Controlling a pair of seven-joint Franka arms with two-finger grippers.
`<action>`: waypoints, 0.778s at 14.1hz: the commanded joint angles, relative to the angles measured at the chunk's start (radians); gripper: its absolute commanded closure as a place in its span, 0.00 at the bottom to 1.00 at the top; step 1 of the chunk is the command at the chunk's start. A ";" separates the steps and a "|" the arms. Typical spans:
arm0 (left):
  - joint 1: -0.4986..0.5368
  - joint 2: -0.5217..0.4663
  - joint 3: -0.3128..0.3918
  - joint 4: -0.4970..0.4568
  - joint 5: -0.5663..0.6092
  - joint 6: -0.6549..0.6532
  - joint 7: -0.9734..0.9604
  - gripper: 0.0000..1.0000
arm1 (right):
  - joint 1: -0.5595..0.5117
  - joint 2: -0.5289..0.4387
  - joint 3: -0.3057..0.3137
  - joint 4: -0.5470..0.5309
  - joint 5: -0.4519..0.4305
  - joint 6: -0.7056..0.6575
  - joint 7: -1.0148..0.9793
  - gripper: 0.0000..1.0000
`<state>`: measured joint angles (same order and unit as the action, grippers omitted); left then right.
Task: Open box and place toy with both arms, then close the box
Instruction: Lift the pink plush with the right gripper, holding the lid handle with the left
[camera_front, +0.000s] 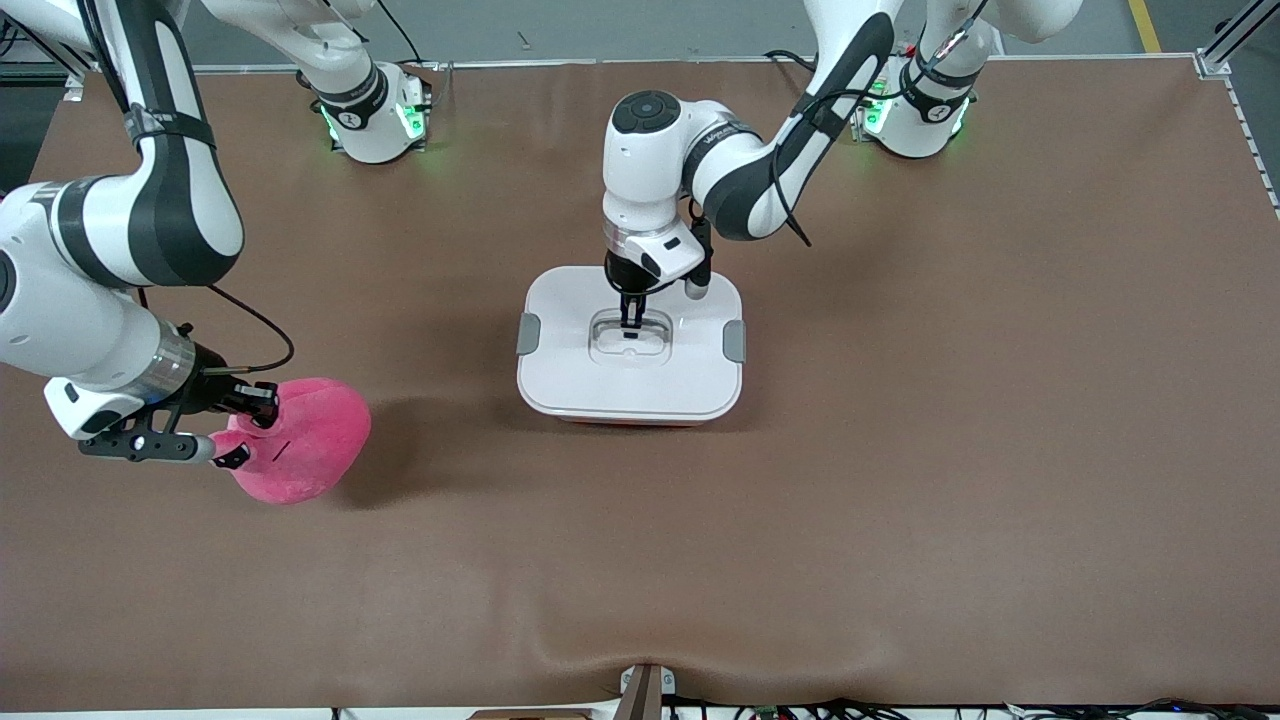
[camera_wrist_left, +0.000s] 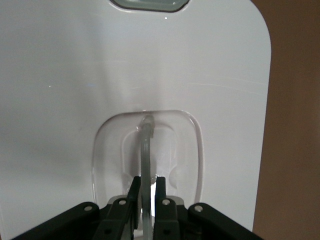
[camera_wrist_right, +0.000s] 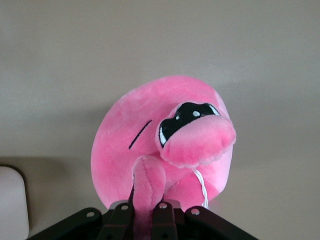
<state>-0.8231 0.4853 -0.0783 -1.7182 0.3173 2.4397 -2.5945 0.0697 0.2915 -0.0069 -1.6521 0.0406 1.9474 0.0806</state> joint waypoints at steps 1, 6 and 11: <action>-0.002 0.006 0.000 0.002 0.048 0.019 -0.016 0.85 | 0.002 -0.012 -0.007 0.006 0.016 -0.027 -0.119 1.00; -0.005 0.006 0.000 0.002 0.048 0.018 -0.015 0.94 | 0.005 -0.018 -0.008 0.011 0.010 -0.027 -0.257 1.00; -0.007 0.006 0.000 0.002 0.055 0.013 -0.013 0.97 | 0.005 -0.018 -0.008 0.015 0.001 -0.027 -0.292 1.00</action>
<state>-0.8254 0.4870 -0.0802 -1.7182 0.3392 2.4412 -2.5945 0.0708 0.2914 -0.0095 -1.6397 0.0401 1.9381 -0.1917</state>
